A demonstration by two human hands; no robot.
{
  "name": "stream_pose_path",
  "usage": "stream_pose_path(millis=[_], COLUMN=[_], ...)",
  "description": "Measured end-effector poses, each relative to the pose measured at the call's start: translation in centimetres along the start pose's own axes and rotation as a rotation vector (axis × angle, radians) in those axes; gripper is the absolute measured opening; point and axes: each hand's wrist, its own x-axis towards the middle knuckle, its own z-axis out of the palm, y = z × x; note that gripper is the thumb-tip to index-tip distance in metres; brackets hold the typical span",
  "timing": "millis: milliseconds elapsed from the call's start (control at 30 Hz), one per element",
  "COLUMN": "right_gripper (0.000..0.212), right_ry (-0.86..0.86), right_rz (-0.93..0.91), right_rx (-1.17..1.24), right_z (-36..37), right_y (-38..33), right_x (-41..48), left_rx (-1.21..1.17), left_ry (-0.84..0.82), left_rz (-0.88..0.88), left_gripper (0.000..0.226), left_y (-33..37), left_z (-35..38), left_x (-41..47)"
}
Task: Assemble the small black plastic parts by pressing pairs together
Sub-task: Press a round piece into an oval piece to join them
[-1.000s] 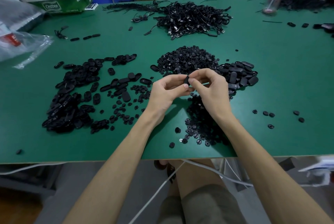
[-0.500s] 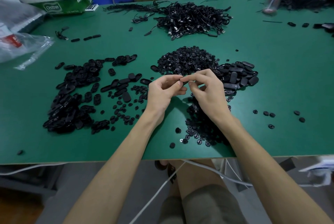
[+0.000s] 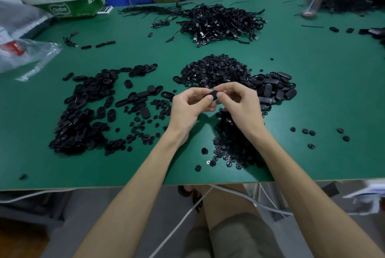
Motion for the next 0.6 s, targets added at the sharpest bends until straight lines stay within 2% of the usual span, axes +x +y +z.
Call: stream_pose_path(millis=[367, 600], right_gripper=[0.01, 0.01], right_ry=[-0.09, -0.094], right_rz=[-0.021, -0.041], right_rx=[-0.02, 0.027], right_z=[0.44, -0.02], right_y=[-0.41, -0.59], right_x=[-0.36, -0.31], left_rx=[0.085, 0.004], left_ry=[0.047, -0.016], left_rz=[0.006, 0.022], left_gripper=[0.018, 0.018], left_y=[-0.4, -0.14], left_z=[0.12, -0.05], left_x=[0.16, 0.06])
